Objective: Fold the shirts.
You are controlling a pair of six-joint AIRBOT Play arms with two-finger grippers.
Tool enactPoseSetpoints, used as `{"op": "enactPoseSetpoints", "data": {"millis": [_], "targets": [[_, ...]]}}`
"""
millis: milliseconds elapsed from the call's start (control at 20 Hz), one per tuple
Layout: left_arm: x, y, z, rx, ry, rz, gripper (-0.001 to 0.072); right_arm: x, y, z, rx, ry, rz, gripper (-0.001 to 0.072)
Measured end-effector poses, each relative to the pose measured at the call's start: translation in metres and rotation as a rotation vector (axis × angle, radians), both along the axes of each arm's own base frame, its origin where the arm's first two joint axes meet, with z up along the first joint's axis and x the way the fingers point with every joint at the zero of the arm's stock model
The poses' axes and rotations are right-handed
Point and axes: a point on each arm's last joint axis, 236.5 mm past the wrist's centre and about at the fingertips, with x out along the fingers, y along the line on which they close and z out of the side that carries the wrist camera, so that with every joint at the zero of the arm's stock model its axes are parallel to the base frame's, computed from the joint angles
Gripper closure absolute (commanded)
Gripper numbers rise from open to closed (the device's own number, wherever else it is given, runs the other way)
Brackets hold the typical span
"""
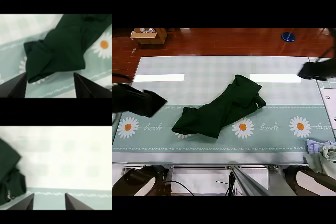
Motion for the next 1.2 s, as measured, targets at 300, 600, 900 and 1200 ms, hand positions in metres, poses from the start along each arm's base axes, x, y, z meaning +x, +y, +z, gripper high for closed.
{"op": "enactPoseSetpoints", "data": {"millis": [300, 600, 900, 1200], "targets": [[-0.017, 0.008, -0.133, 0.117, 0.283, -0.022, -0.0013, -0.020, -0.055, -0.022, 0.125, 0.036, -0.155, 0.0173], [-0.008, 0.007, -0.197, 0.176, 0.380, -0.077, -0.0013, -0.018, -0.042, -0.042, 0.244, 0.061, -0.127, 0.0170], [0.001, 0.005, -0.239, 0.210, 0.443, -0.111, 0.0260, -0.015, -0.037, -0.048, 0.283, 0.070, -0.107, 0.0178], [0.004, 0.008, -0.253, 0.238, 0.468, -0.129, 0.0680, -0.015, -0.036, -0.050, 0.286, 0.071, -0.103, 0.0178]]}}
